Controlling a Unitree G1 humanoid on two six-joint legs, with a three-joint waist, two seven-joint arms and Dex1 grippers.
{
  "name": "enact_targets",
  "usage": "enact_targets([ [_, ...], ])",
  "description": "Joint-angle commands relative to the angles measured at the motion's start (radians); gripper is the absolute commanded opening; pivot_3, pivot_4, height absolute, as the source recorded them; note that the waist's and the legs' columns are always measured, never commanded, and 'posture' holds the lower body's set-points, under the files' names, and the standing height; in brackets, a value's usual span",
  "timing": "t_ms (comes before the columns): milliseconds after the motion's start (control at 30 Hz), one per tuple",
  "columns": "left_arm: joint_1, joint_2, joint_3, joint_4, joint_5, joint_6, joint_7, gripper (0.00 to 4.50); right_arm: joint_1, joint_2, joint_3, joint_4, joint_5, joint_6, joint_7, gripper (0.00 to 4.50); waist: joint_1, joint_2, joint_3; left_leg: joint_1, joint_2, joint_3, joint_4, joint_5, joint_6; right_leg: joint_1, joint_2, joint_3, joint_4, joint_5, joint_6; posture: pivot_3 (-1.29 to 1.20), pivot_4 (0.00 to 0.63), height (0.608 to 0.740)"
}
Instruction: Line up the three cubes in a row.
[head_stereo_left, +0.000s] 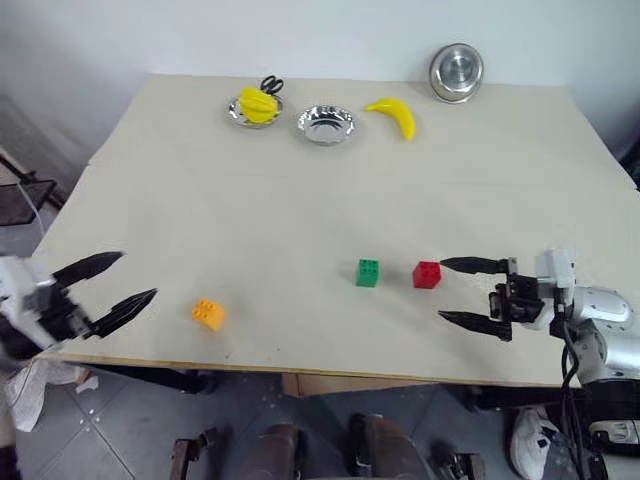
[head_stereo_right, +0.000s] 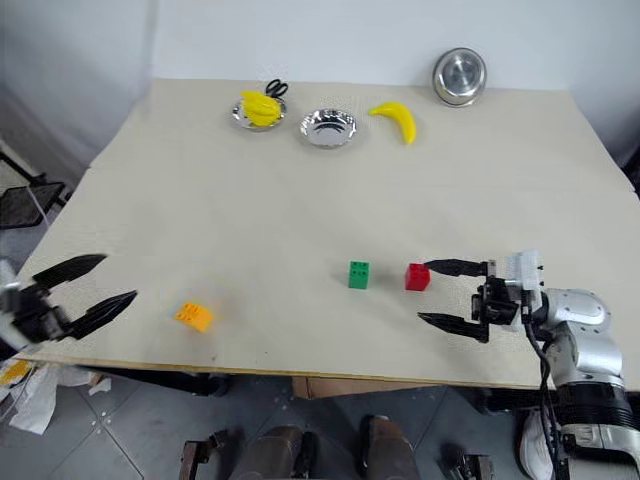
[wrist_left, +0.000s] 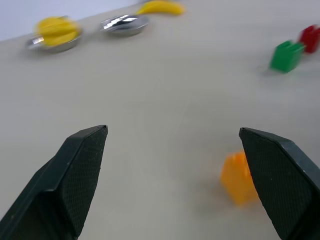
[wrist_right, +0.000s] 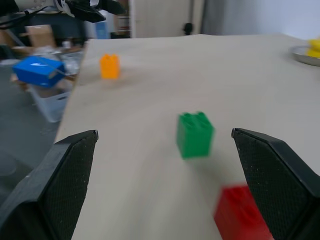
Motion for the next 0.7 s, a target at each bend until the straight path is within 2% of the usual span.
enact_targets([
  [33, 0.171, -0.069, 0.083, -0.037, -0.031, -0.036, 0.006, 4.48, -0.009, -0.017, 0.057, -0.066, 0.067, -0.026, 0.073, 4.50, -0.001, 0.000, 0.000, 0.000, 0.000, 0.000, 0.000, 0.000, 0.000, 0.000, 0.000, 0.000, -0.001, 0.000, 0.000, 0.00, 0.150, 0.740],
  [200, 0.322, -0.138, 0.070, -0.048, -0.002, -0.123, 0.025, 4.48, -0.021, -0.060, 0.142, -0.072, 0.113, -0.079, 0.073, 4.50, 0.001, -0.001, 0.000, 0.000, 0.000, 0.000, -0.001, -0.001, 0.001, 0.000, 0.000, 0.000, -0.003, -0.001, -0.002, 0.00, 0.150, 0.740],
  [367, 0.337, -0.159, 0.005, -0.122, -0.018, -0.120, 0.082, 4.48, -0.041, -0.084, 0.170, -0.041, 0.137, -0.106, 0.073, 4.50, -0.002, -0.001, 0.000, 0.000, 0.000, 0.000, -0.001, -0.004, 0.007, 0.000, 0.000, 0.001, -0.003, -0.001, -0.002, 0.00, 0.150, 0.740],
  [567, 0.211, -0.207, -0.204, -0.309, -0.009, 0.008, 0.289, 4.48, -0.023, -0.143, 0.149, 0.034, 0.141, -0.131, 0.073, 4.50, 0.001, -0.001, 0.000, 0.000, 0.000, 0.001, -0.001, -0.004, 0.006, 0.000, 0.000, 0.001, -0.003, -0.001, -0.002, 0.00, 0.150, 0.740],
  [700, 0.102, -0.216, -0.329, -0.301, 0.051, 0.081, 0.403, 4.48, 0.034, -0.158, 0.111, 0.043, 0.137, -0.137, 0.073, 4.50, -0.001, -0.001, 0.000, 0.000, 0.000, 0.001, -0.001, -0.001, 0.001, 0.000, 0.000, 0.000, -0.001, -0.001, -0.001, 0.00, 0.150, 0.740],
])
